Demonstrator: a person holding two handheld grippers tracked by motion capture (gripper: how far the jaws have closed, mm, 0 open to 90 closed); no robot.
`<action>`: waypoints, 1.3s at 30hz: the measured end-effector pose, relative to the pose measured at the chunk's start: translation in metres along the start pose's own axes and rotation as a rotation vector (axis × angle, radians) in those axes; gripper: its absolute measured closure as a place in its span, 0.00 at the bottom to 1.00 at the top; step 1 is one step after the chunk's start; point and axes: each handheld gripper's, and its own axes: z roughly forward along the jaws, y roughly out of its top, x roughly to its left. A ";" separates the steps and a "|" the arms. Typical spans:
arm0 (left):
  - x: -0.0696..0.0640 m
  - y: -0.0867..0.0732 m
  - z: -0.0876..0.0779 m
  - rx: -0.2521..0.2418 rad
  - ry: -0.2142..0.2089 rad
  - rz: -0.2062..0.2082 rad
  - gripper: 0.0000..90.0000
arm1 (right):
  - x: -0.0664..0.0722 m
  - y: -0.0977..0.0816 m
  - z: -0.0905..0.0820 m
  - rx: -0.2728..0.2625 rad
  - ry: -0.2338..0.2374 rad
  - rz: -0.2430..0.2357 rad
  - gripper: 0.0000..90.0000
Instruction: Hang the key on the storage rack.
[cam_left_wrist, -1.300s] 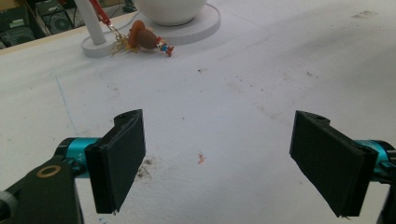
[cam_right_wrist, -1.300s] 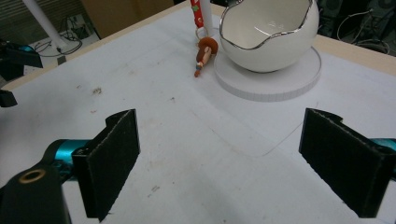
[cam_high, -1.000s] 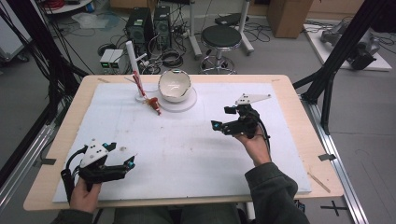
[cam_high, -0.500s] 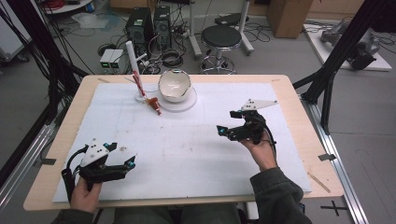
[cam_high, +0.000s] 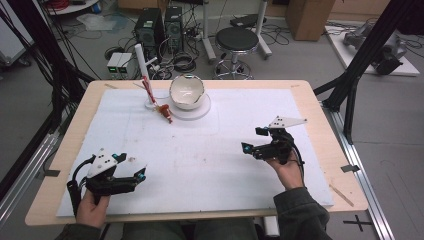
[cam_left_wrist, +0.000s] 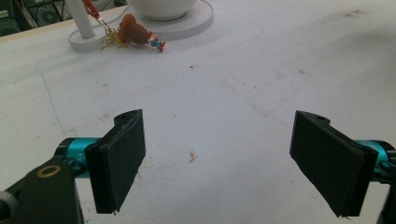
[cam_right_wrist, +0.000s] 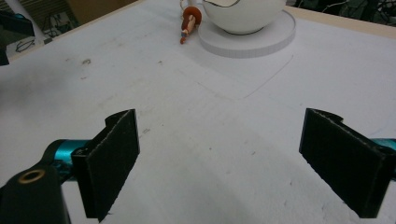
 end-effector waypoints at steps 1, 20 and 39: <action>0.000 0.000 0.000 0.000 0.000 -0.002 0.21 | 0.000 -0.001 -0.001 -0.003 -0.005 -0.004 0.13; 0.002 -0.002 -0.001 0.003 -0.019 -0.005 0.21 | -0.004 -0.027 -0.025 -0.017 -0.034 0.028 0.13; 0.002 -0.004 -0.001 0.006 -0.033 -0.011 0.21 | -0.002 -0.045 -0.037 -0.033 -0.040 0.025 0.13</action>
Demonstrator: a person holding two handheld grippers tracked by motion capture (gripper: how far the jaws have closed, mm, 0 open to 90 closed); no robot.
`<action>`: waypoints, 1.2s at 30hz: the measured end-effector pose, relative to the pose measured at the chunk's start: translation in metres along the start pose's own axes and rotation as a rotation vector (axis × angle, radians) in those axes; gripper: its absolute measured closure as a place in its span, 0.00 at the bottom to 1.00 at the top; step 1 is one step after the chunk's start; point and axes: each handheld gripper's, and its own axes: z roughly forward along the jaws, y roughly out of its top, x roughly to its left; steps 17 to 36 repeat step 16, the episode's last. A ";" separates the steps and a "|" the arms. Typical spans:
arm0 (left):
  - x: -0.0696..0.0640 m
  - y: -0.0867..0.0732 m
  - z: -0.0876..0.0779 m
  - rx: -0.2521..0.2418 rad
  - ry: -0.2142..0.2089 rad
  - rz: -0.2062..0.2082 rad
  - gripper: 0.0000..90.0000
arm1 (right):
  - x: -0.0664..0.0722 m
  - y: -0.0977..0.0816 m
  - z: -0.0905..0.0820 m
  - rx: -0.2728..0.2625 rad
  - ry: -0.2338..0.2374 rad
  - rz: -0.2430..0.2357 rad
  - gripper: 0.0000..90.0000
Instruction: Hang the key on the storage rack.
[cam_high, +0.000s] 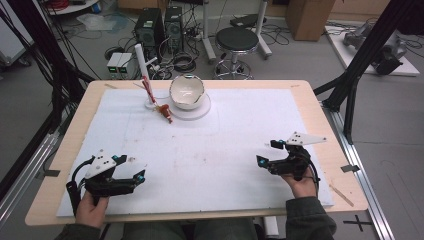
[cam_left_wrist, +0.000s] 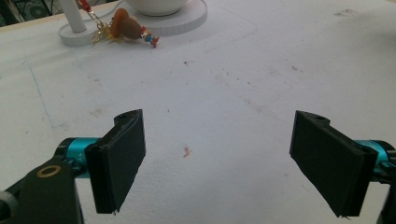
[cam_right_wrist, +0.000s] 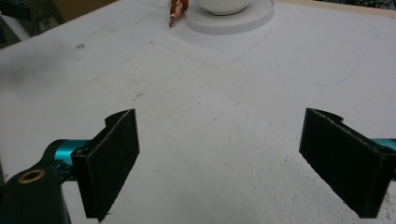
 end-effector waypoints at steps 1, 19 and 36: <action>0.000 0.000 0.000 0.001 0.000 0.000 0.21 | 0.002 -0.002 -0.001 0.000 0.003 0.001 0.13; 0.001 -0.001 0.003 0.007 -0.015 -0.010 0.21 | 0.002 -0.013 -0.014 -0.015 -0.007 -0.009 0.13; 0.001 -0.001 0.003 0.007 -0.015 -0.010 0.21 | 0.002 -0.013 -0.014 -0.015 -0.007 -0.009 0.13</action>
